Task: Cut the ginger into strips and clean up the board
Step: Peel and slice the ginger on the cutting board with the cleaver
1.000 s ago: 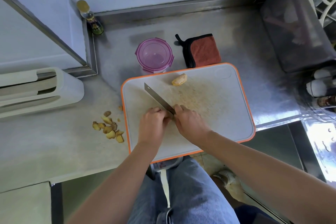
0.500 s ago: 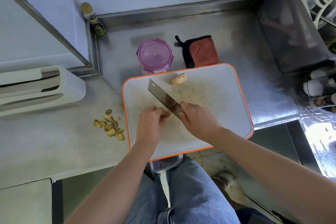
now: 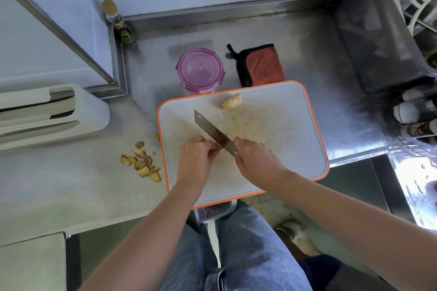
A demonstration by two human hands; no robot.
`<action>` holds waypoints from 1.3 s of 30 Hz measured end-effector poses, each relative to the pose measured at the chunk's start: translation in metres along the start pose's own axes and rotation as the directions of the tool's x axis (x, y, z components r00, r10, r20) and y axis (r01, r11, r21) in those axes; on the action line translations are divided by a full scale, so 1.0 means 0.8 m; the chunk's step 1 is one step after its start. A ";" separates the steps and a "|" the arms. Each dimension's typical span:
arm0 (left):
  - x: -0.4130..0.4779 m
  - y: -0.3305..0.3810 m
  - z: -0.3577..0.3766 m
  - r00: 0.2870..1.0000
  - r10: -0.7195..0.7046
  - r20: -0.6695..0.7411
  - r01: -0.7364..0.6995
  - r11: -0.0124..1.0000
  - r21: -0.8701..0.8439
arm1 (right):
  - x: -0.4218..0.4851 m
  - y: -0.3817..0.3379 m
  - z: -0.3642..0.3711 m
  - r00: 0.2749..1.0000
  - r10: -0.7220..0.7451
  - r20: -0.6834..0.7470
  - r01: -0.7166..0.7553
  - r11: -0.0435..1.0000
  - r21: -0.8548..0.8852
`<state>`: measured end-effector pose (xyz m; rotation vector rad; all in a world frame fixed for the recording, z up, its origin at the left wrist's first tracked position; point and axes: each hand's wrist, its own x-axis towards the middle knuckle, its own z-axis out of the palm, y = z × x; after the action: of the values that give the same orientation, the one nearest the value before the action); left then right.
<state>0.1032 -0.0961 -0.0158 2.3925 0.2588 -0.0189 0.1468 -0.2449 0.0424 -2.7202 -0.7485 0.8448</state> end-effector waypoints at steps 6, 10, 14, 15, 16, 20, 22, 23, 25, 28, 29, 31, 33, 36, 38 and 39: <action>0.000 -0.004 -0.001 1.000 -0.002 0.025 0.002 1.000 0.021 | 0.025 -0.015 0.020 1.000 0.006 -0.015 -0.006 1.000 -0.028; 0.000 -0.007 0.000 0.999 0.009 0.047 -0.010 0.999 0.033 | 0.028 -0.012 0.026 0.999 -0.005 -0.043 0.005 1.000 0.004; -0.001 -0.003 -0.003 0.999 0.021 0.032 -0.021 1.000 -0.002 | 0.031 -0.001 0.026 0.995 0.027 -0.095 -0.018 0.995 0.094; -0.001 -0.003 -0.003 0.999 0.022 0.029 -0.022 1.000 -0.004 | 0.032 0.000 0.025 0.992 0.044 -0.116 -0.029 0.991 0.132; -0.001 -0.005 -0.002 0.999 0.024 0.026 -0.024 1.000 -0.005 | 0.033 0.001 0.024 0.990 0.057 -0.132 -0.035 0.986 0.161; -0.003 -0.007 0.001 1.000 0.014 0.019 -0.013 1.000 -0.023 | 0.030 0.000 0.013 0.984 0.025 -0.175 0.012 0.977 0.211; -0.004 -0.005 0.002 0.999 -0.034 -0.005 0.033 0.993 -0.109 | 0.025 0.001 0.002 0.981 0.004 -0.193 0.039 0.975 0.220; -0.004 -0.005 0.002 0.998 -0.065 -0.018 0.061 0.986 -0.158 | 0.021 0.001 -0.004 0.982 -0.010 -0.188 0.050 0.977 0.206; -0.004 -0.006 0.003 0.997 -0.074 -0.022 0.069 0.984 -0.162 | 0.015 0.002 -0.009 0.987 -0.037 -0.154 0.059 0.988 0.146; -0.005 -0.007 0.003 0.999 -0.043 -0.032 0.039 0.995 -0.097 | 0.010 0.001 -0.009 0.996 -0.037 -0.081 0.043 0.997 0.071; -0.005 -0.006 0.002 0.999 -0.040 -0.031 0.037 0.995 -0.091 | 0.009 0.000 -0.008 0.997 -0.036 -0.066 0.040 0.997 0.066; -0.003 -0.005 0.001 0.999 -0.037 -0.039 0.034 0.996 -0.085 | 0.007 0.000 -0.007 0.998 -0.033 -0.055 0.037 0.997 0.070; -0.002 -0.004 0.001 0.998 -0.033 -0.045 0.029 0.997 -0.075 | 0.005 0.000 -0.007 0.998 -0.028 -0.048 0.032 0.997 0.072; -0.001 -0.004 0.001 0.998 -0.033 -0.050 0.029 0.997 -0.077 | 0.001 0.002 -0.005 0.999 -0.021 -0.032 0.022 0.999 0.034; -0.002 -0.005 0.001 0.999 -0.023 -0.048 0.020 0.997 -0.072 | -0.001 0.001 -0.003 1.000 -0.006 -0.016 0.007 1.000 0.014; -0.003 -0.006 0.002 0.999 -0.019 -0.045 0.016 0.997 -0.070 | 0.000 0.000 -0.002 1.000 0.000 -0.008 0.000 1.000 0.004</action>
<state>0.1002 -0.0941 -0.0196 2.3239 0.2972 0.0366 0.1474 -0.2452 0.0436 -2.7186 -0.7442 0.8339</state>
